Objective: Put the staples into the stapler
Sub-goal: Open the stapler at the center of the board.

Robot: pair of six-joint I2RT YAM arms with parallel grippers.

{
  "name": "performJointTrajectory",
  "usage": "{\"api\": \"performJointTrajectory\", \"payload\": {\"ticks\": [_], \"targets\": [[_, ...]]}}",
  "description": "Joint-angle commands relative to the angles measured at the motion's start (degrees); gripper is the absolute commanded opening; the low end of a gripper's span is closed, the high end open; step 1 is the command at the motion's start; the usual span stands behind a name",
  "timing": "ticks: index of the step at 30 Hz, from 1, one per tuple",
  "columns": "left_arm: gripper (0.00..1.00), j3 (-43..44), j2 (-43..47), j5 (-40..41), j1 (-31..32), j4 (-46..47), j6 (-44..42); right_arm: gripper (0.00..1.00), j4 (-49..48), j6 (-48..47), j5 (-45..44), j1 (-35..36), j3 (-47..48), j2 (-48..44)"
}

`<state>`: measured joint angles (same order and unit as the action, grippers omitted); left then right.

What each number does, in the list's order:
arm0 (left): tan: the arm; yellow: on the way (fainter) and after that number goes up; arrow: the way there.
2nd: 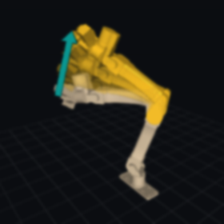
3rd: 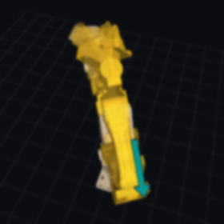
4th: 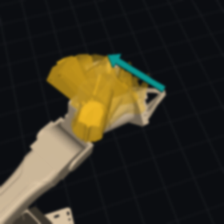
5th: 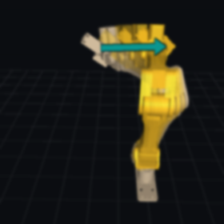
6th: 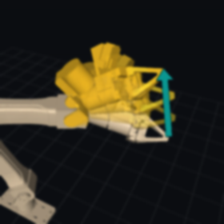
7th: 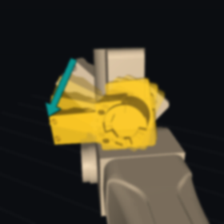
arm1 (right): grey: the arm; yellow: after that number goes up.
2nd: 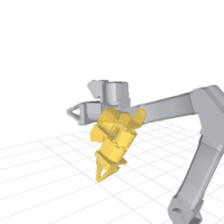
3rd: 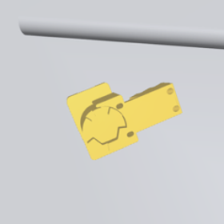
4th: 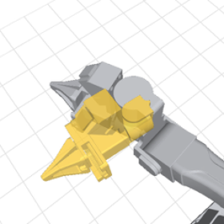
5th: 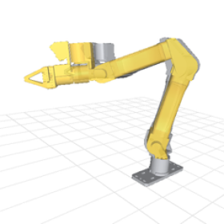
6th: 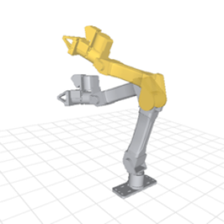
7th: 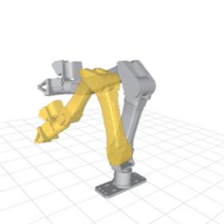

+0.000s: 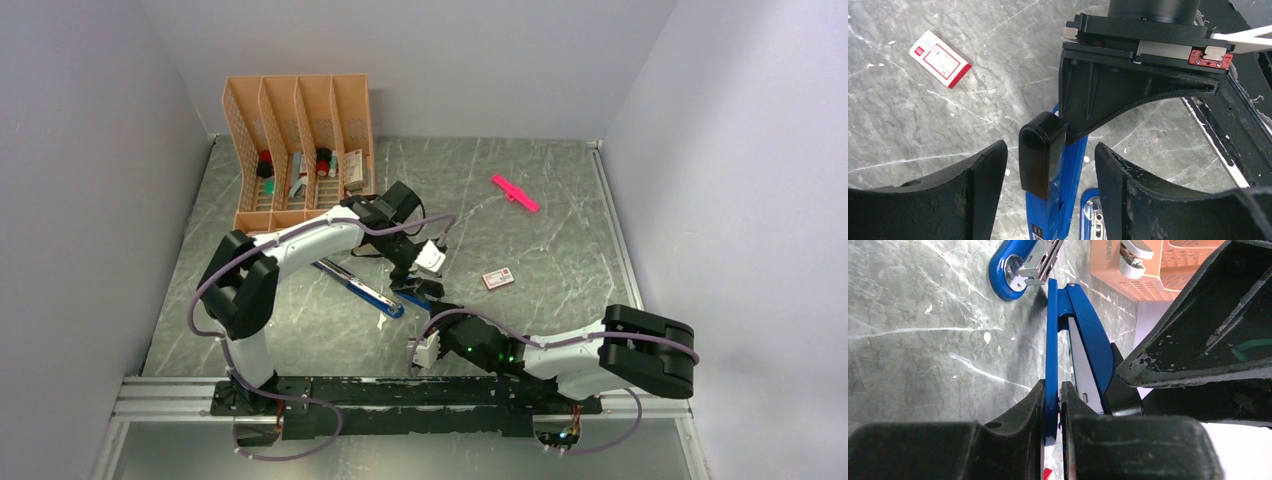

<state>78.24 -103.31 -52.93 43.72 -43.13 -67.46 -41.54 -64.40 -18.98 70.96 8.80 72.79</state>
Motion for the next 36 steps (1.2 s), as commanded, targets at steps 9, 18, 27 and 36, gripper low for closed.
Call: {"api": "performJointTrajectory", "payload": {"ticks": [9, 18, 27, 36], "targets": [[0.64, 2.67, -4.67, -1.79, 0.6, 0.16, -0.04, 0.0, -1.77, -0.97, -1.65, -0.26, 0.97, 0.4], [0.42, 4.46, -6.39, -2.14, 0.61, -2.67, -1.63, 0.0, -1.68, -1.34, -1.89, -0.25, 1.14, 1.17], [0.09, 5.78, -6.27, -1.35, 0.61, -4.45, -1.85, 0.0, -0.75, -1.49, -2.02, -0.17, 1.39, 1.25], [0.07, 3.33, -3.63, 0.82, 0.62, -0.95, -1.66, 0.24, 0.33, 0.83, -3.36, 1.27, 0.89, -2.9]]}}
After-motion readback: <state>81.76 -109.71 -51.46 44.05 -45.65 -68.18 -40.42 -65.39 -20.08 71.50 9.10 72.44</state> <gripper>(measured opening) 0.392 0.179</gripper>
